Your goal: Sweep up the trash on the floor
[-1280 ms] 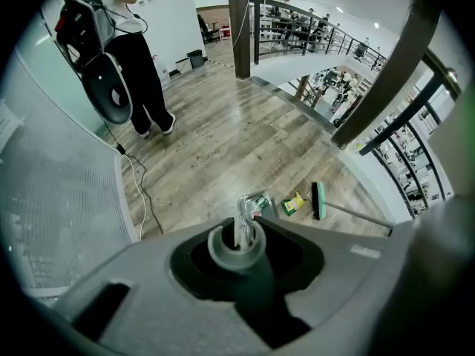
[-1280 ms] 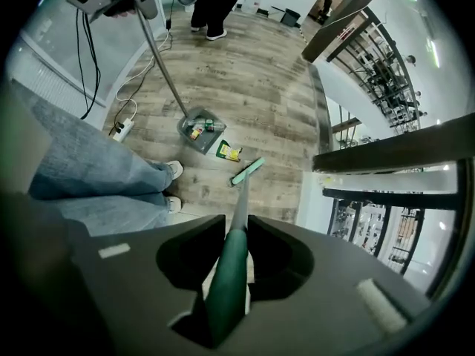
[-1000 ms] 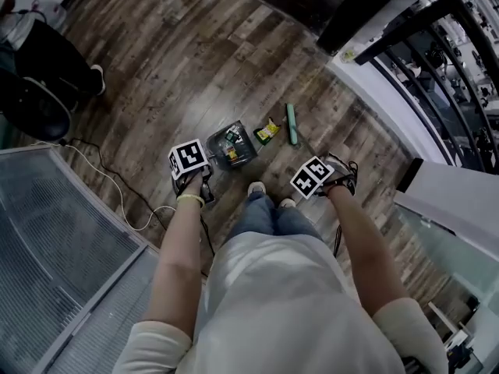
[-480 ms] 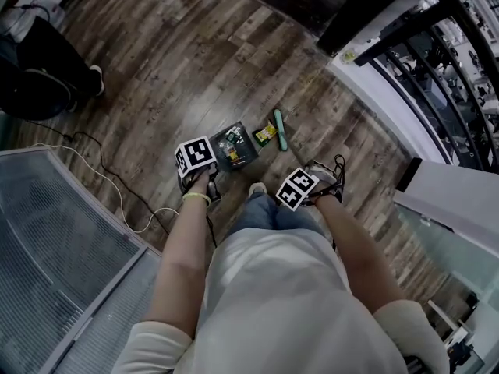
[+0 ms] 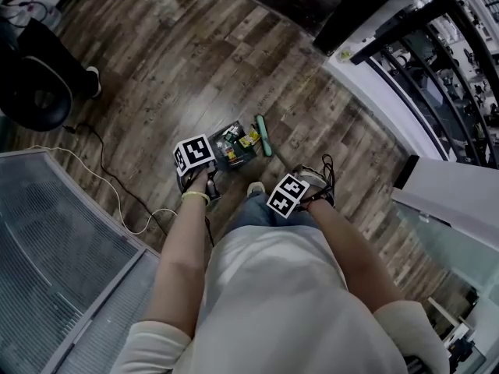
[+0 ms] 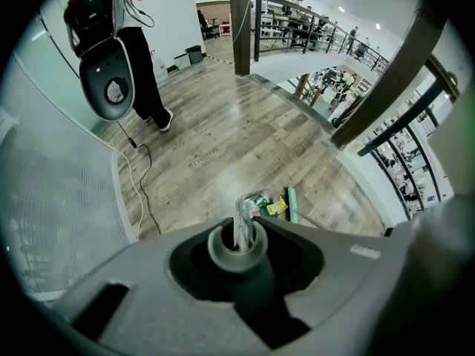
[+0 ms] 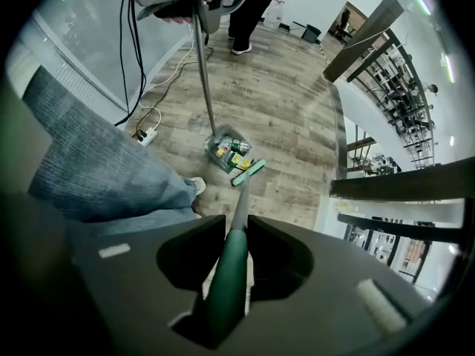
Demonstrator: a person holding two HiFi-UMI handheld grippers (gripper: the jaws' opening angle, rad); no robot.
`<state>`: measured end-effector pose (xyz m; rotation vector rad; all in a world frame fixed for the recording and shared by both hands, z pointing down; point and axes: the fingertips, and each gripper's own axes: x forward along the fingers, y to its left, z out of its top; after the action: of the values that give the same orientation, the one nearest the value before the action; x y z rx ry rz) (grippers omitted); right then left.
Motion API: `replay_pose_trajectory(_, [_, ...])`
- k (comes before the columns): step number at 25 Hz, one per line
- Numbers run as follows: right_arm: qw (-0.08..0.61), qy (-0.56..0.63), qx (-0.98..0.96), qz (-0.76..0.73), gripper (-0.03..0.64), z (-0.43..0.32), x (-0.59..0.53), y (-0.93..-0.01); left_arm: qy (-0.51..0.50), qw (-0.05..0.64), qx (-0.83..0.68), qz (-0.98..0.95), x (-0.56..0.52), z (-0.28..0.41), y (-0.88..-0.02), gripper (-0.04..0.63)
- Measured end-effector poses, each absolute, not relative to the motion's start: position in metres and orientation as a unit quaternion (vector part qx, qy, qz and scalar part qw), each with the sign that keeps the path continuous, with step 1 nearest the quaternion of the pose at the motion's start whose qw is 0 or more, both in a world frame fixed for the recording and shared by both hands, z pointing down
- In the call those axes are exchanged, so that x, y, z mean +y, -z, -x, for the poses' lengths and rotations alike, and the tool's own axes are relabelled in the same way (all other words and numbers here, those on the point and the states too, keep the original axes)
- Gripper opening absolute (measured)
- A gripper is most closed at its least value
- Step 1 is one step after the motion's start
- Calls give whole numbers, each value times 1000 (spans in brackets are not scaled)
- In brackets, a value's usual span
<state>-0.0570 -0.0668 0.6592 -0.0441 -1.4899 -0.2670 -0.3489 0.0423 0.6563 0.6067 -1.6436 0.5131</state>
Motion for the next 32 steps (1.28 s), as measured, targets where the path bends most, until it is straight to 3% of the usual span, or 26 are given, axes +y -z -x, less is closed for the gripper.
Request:
replay_pose_trajectory(20, [695, 103, -709, 62, 100, 52, -27, -646, -228, 608, -714, -261, 41, 345, -655, 83])
replay_pose_trajectory(32, [669, 23, -743, 7, 101, 11, -33, -644, -229, 604, -716, -265, 47, 339, -657, 83])
